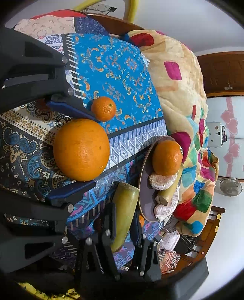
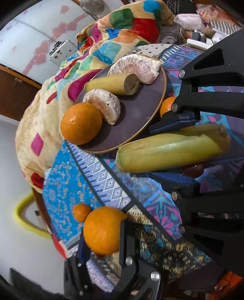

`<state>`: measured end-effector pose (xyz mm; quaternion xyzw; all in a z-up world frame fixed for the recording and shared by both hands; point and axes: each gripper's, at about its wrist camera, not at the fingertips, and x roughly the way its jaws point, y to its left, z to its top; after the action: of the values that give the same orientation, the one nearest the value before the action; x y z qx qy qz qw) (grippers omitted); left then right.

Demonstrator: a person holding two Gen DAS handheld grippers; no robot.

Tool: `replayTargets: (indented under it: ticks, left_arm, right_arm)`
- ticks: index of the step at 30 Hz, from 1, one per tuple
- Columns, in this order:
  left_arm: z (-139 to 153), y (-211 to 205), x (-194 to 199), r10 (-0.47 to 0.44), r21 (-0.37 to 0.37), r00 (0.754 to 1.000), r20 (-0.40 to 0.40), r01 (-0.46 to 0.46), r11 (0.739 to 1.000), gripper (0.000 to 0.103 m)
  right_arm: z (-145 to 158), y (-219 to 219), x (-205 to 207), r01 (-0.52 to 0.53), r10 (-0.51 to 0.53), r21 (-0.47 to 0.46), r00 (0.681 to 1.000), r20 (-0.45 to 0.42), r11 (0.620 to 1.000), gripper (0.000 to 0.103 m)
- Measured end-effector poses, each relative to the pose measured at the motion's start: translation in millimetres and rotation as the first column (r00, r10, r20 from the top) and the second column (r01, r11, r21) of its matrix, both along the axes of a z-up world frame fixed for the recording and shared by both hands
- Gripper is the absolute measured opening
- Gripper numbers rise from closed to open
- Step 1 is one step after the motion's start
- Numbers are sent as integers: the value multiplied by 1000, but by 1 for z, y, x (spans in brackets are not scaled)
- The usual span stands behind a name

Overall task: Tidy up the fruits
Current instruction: 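Grasp the green sugarcane piece with right tool while left lifts the orange, then carry the orange and sugarcane onto the purple plate and open both tools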

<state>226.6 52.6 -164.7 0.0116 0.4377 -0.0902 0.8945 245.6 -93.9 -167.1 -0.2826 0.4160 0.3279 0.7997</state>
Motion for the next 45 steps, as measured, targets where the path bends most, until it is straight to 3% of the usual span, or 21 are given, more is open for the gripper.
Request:
replayTargets:
  ticks: [8,9,10,14,18,20,22,25,28,30,37,39,40,41,45]
  left_arm:
    - [1,-1,-4,24,-17,1000,-4,-24,1000,63]
    - [1,-1,-5,26,-28,1000,-8,-27,999,63]
    - [1,-1,-5,26,-36,1000,-11,-27,999,63]
    - [2,-10,-10,15,-14,1000,-8,-15,1000,63]
    - [2,-13,-15,16,-38,1000,-11,-17,999,63]
    - [1,-15,-17,19,-31,1000,-8,-19,999,63]
    - [1,-17,-19,15,-17,1000,-7,-15,1000,63]
    - [0,-17,-21,7,-12,1000,-9,-7,1000,64]
    - [0,-14,-21,3,-26,1000,-9,-3,1000,64]
    - [0,-12,-21,-3,-38,1000,-10,2,999,64]
    - [-1,-9,-22,-24,-44,1000,7,25,999,64]
    - [-1,-9,-23,-23,-46,1000,11,24,999,64]
    - [-1,-9,-23,-24,-48,1000,12,25,999,64]
    - [-1,-9,-23,-25,-49,1000,14,25,998,64]
    - [-1,-9,-23,-22,-44,1000,12,23,999,64]
  right_arm:
    - [16,-18,-22,35,-39,63,998,51,997,30]
    - [20,-24,-22,47,-52,80,997,51,996,20]
    - [23,-29,-23,53,-58,92,997,48,994,0]
    - [38,-61,-27,101,-108,146,993,42,984,2]
    - [36,-79,-29,133,-138,167,990,20,977,5]
    - [36,-79,-30,127,-132,181,991,16,975,10]
    - [37,-71,-29,105,-111,191,993,24,976,25]
    - [32,-54,-26,63,-70,185,997,30,981,30]
    - [20,-28,-15,32,-35,149,999,20,988,31]
    - [12,-16,-10,21,-26,107,999,45,994,38]
    - [1,3,3,-9,10,-13,999,39,1000,46]
    - [-8,6,5,-13,15,-63,999,36,998,43]
    - [-10,6,2,-14,19,-78,998,62,997,35]
    - [-10,4,0,-1,9,-91,995,94,996,34]
    - [4,-13,-5,36,-35,-7,994,99,999,34]
